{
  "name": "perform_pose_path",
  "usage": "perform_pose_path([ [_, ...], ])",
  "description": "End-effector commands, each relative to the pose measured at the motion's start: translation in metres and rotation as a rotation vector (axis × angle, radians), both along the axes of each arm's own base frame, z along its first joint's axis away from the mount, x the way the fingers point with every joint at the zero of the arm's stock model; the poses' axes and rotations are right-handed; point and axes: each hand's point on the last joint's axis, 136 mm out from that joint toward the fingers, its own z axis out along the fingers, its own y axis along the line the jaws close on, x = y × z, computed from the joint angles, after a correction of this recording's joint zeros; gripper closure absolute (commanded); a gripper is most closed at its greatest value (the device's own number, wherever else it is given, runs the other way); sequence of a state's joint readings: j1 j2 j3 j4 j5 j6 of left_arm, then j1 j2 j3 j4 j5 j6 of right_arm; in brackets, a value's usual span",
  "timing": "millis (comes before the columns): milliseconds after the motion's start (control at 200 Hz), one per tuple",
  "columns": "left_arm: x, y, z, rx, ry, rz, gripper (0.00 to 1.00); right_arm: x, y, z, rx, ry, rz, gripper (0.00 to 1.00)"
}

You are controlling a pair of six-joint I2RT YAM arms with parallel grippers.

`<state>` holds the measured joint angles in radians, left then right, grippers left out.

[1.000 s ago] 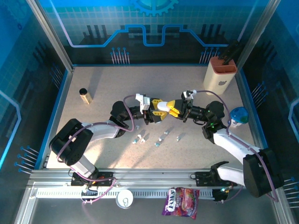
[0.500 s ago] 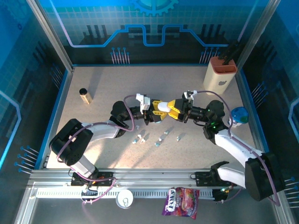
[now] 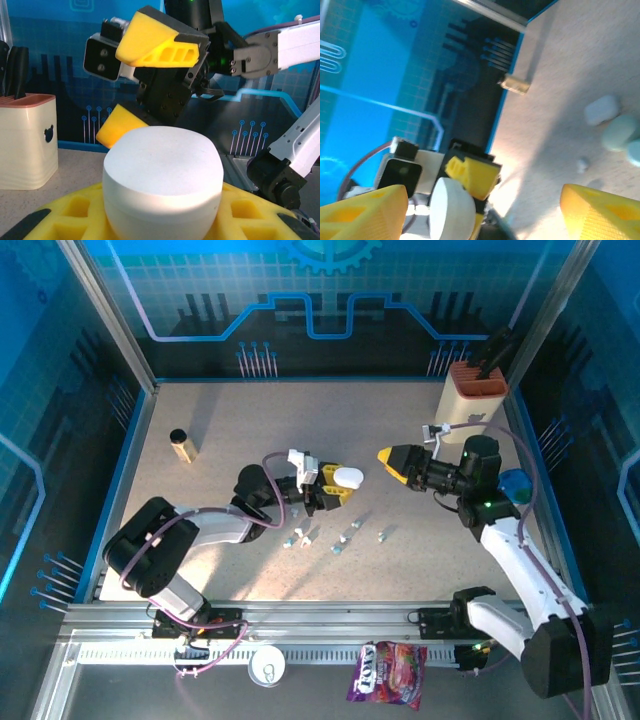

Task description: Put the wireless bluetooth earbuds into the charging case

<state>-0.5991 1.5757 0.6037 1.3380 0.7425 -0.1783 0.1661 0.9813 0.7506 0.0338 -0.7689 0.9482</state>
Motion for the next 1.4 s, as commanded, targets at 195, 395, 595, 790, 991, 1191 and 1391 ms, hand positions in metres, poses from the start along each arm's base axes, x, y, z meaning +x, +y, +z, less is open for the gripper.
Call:
perform_pose_path([
  [195, -0.003, 0.018, 0.018, -0.056, -0.042, 0.062, 0.75, -0.018, -0.016, 0.014, -0.38, -0.368, -0.021, 0.13],
  [395, 0.002, 0.022, 0.017, -0.058, -0.02, 0.073, 0.75, -0.051, 0.01, 0.037, -0.482, -0.728, 0.101, 0.05],
  [595, 0.007, 0.024, 0.015, -0.057, -0.009, 0.082, 0.75, -0.06, 0.041, 0.04, -0.535, -0.884, 0.214, 0.02],
  [790, 0.004, 0.028, 0.019, -0.06, -0.018, 0.078, 0.73, -0.042, 0.062, 0.042, -0.578, -0.907, 0.231, 0.02],
  [991, -0.002, 0.032, 0.023, -0.063, -0.039, 0.075, 0.73, -0.022, 0.074, 0.041, -0.577, -0.886, 0.218, 0.02],
  [1191, -0.006, 0.033, 0.025, -0.067, -0.039, 0.067, 0.73, -0.013, 0.077, 0.04, -0.619, -0.893, 0.212, 0.01],
  [1391, -0.006, 0.033, 0.023, -0.064, -0.039, 0.067, 0.73, 0.005, 0.067, 0.047, -0.655, -0.871, 0.095, 0.01],
])
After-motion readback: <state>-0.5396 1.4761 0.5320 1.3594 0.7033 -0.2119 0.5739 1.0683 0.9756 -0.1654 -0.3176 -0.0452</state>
